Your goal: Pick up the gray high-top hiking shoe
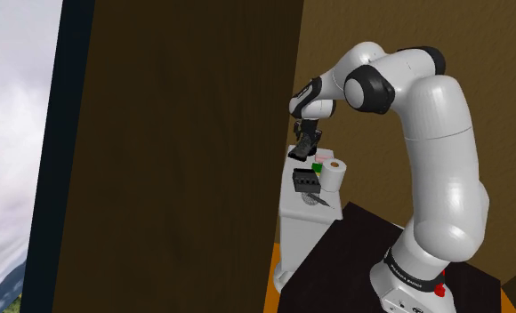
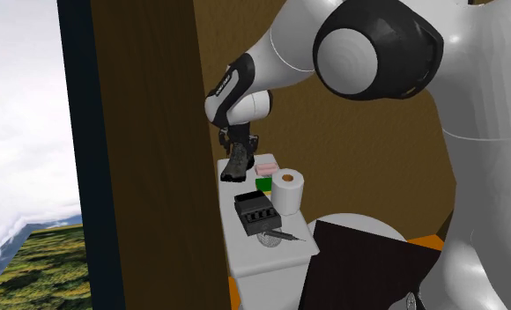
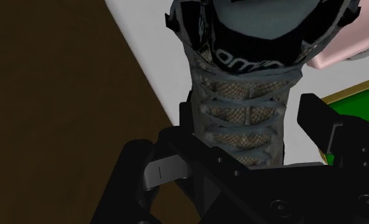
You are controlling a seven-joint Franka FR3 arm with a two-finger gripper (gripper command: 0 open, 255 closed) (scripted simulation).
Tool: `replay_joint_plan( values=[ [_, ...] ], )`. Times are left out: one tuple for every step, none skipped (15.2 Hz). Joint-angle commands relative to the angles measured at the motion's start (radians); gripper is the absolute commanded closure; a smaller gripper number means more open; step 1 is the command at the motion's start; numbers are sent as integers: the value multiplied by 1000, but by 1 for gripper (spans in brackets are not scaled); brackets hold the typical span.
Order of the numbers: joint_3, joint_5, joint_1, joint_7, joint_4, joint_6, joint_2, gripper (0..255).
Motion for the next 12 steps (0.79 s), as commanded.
replay_joint_plan(
  values=[
    [-12, -14, 10, 10, 3, -20, -20, 255],
    [-17, -21, 13, 14, 4, -29, -29, 255],
    [-21, -27, 17, 17, 6, -39, -37, 255],
    [-26, -33, 20, 21, 8, -48, -45, 255],
    [-31, -39, 23, 25, 11, -58, -53, 255],
    [-35, -46, 27, 29, 13, -68, -61, 255],
    [-40, -52, 30, 32, 16, -78, -69, 255],
    [-44, -58, 33, 36, 19, -88, -77, 255],
    [-48, -64, 36, 40, 23, -98, -84, 255],
    [-52, -70, 39, 43, 26, -108, -92, 255],
    [-53, -71, 39, 44, 27, -109, -93, 255],
    [-53, -71, 39, 44, 27, -109, -93, 255]
  ],
)
